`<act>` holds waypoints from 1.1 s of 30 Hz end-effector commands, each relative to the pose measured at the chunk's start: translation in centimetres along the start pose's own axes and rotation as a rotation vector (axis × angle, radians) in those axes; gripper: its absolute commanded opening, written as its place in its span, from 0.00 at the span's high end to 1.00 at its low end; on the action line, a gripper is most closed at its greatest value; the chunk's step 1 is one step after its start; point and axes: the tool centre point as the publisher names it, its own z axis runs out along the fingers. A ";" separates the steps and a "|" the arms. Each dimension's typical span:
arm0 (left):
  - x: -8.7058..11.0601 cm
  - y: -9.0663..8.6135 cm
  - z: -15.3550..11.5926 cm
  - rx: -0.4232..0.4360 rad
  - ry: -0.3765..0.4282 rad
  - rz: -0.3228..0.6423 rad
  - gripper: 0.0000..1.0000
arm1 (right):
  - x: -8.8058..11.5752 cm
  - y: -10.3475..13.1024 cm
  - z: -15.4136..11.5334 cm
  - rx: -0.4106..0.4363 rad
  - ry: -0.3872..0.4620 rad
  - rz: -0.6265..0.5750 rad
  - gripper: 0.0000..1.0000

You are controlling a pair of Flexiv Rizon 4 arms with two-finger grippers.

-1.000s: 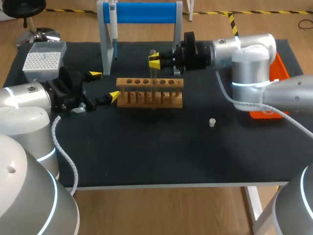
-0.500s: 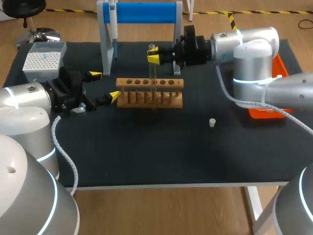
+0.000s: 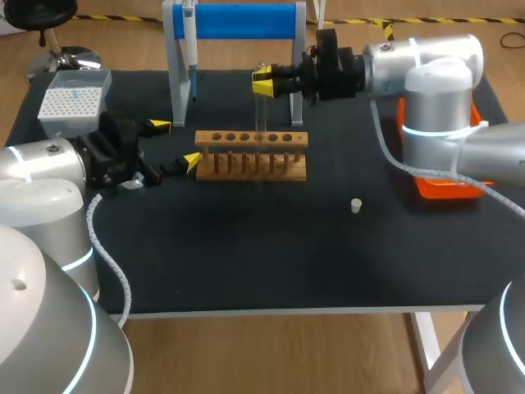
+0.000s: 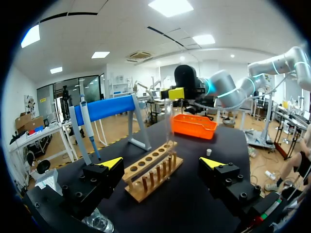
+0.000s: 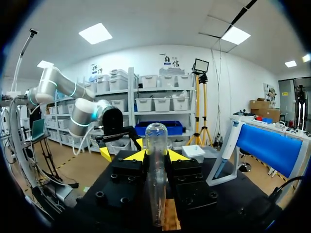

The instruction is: Invert the test tube, pick up the pipette, mount the tip to pipette, aspirate from beaker and dispense into the tube, eject the tip, return the pipette, and cap with the stopper.

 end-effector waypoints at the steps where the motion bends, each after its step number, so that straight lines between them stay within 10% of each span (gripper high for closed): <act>1: 0.1 0.1 0.0 0.003 -0.004 0.001 0.00 | 1.7 1.5 -1.9 0.009 -0.008 0.034 1.00; 20: 0.1 0.1 0.0 0.003 -0.004 0.001 0.00 | 2.8 2.2 -3.0 0.008 -0.016 0.048 1.00; 33: 0.1 0.1 0.0 0.003 -0.004 0.001 0.00 | 1.0 1.7 -4.7 0.045 0.163 1.040 1.00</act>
